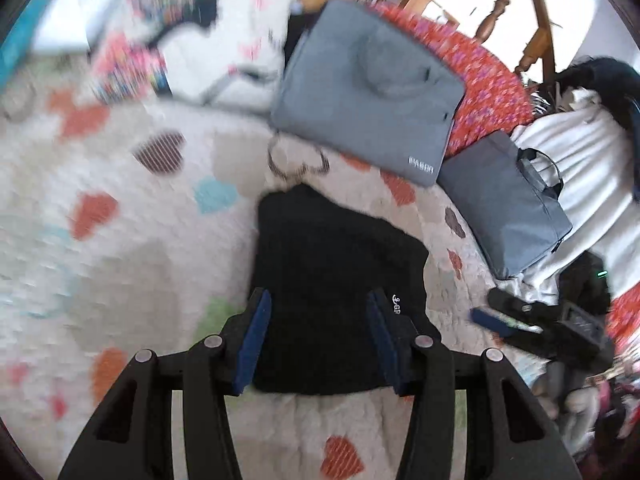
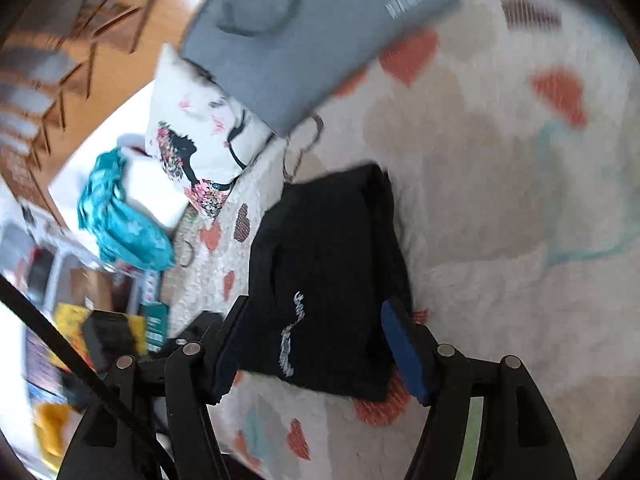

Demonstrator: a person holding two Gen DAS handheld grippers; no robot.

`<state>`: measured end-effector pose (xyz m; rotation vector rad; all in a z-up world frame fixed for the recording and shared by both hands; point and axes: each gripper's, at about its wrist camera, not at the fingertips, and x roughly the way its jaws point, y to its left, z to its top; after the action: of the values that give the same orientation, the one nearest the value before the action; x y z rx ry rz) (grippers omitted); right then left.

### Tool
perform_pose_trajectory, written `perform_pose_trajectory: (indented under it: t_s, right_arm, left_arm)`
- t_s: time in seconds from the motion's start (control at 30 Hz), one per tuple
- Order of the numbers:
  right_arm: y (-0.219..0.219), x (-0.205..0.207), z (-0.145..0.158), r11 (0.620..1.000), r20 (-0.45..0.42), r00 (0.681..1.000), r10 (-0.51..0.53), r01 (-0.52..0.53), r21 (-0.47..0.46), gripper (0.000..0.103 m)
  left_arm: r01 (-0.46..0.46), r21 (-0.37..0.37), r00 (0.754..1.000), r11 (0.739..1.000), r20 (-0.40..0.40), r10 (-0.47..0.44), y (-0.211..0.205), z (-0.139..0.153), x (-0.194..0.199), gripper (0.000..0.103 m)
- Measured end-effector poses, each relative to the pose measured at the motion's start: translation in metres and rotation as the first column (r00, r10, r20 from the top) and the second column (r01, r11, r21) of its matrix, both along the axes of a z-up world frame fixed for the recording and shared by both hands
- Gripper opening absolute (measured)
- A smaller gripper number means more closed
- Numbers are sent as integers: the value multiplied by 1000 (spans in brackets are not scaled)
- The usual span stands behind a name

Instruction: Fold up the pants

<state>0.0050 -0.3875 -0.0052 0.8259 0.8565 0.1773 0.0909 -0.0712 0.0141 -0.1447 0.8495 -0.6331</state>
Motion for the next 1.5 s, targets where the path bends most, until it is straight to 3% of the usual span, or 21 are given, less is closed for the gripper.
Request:
perform_pose_trajectory:
  t_s: [0.1, 0.13, 0.2, 0.27, 0.33, 0.37, 0.43, 0.5, 0.57, 0.67, 0.73, 0.77, 0.83, 0.9, 1.0, 1.07, 1.13, 1.2, 1.3, 1.4, 1.5]
  right_arm:
    - [19, -37, 43, 976, 83, 996, -23, 40, -212, 72]
    - [25, -50, 55, 957, 113, 993, -35, 66, -281, 74]
    - [47, -82, 81, 883, 189, 979, -79, 157, -442, 82]
    - [62, -108, 95, 809, 260, 957, -128, 252, -531, 101]
    - [72, -131, 105, 766, 351, 924, -152, 335, -549, 103]
    - [73, -137, 106, 768, 356, 922, -150, 336, -545, 103]
    - [72, -137, 105, 803, 273, 952, -137, 269, -532, 103]
    - [68, -148, 109, 815, 234, 961, -149, 254, -521, 103]
    - [71, -168, 124, 780, 308, 936, -169, 317, -539, 103]
    - [88, -199, 161, 677, 470, 870, -147, 435, -594, 103]
    - [95, -202, 179, 653, 512, 852, -110, 450, -609, 103]
    - [97, -198, 186, 657, 505, 858, -92, 433, -618, 103]
    - [97, -186, 191, 661, 464, 881, -91, 402, -634, 103]
    - [97, -180, 185, 644, 443, 893, -79, 385, -661, 103]
    - [104, -190, 167, 586, 524, 844, -115, 484, -650, 103]
    - [110, -186, 147, 569, 556, 823, -116, 513, -642, 103]
    - [113, -161, 129, 588, 471, 876, -104, 436, -681, 103]
    - [107, -134, 108, 635, 360, 925, -125, 353, -687, 103]
    - [96, -116, 79, 693, 293, 944, -154, 314, -649, 103]
    - [86, -104, 48, 732, 226, 961, -156, 266, -628, 103]
    - [83, -91, 19, 727, 150, 976, -155, 215, -652, 103]
  left_arm:
    - [-59, 39, 988, 998, 146, 52, 18, 26, -37, 52]
    - [-87, 50, 977, 995, 197, 76, 24, 36, -50, 59]
    - [-158, 65, 948, 985, 289, 133, 35, 54, -73, 75]
    - [-237, 60, 903, 970, 382, 197, 46, 73, -97, 85]
    - [-291, 29, 847, 956, 473, 243, 56, 93, -122, 95]
    - [-309, 9, 817, 951, 514, 261, 61, 103, -135, 96]
    - [-324, -18, 769, 946, 577, 275, 68, 121, -159, 97]
    - [-340, -25, 722, 940, 633, 278, 72, 134, -180, 99]
    - [-377, -30, 637, 926, 717, 283, 77, 147, -210, 103]
    - [-399, -42, 539, 916, 797, 271, 77, 159, -241, 103]
    - [-411, -41, 500, 911, 825, 262, 70, 164, -248, 103]
    - [-415, -35, 496, 909, 829, 258, 67, 166, -249, 103]
    - [-416, -24, 523, 909, 812, 261, 57, 167, -242, 103]
    - [-412, -11, 567, 911, 780, 266, 48, 160, -237, 103]
    - [-422, 45, 636, 906, 726, 261, 34, 134, -224, 103]
    - [-399, 94, 712, 912, 659, 243, 27, 113, -204, 103]
    - [-367, 142, 798, 919, 557, 232, 21, 93, -178, 103]
    - [-343, 166, 852, 925, 470, 232, 19, 76, -156, 103]
    - [-362, 194, 886, 912, 375, 272, 20, 45, -121, 103]
    - [-372, 227, 899, 900, 330, 289, 19, 19, -100, 103]
    - [-375, 265, 902, 888, 325, 284, 14, -7, -89, 103]
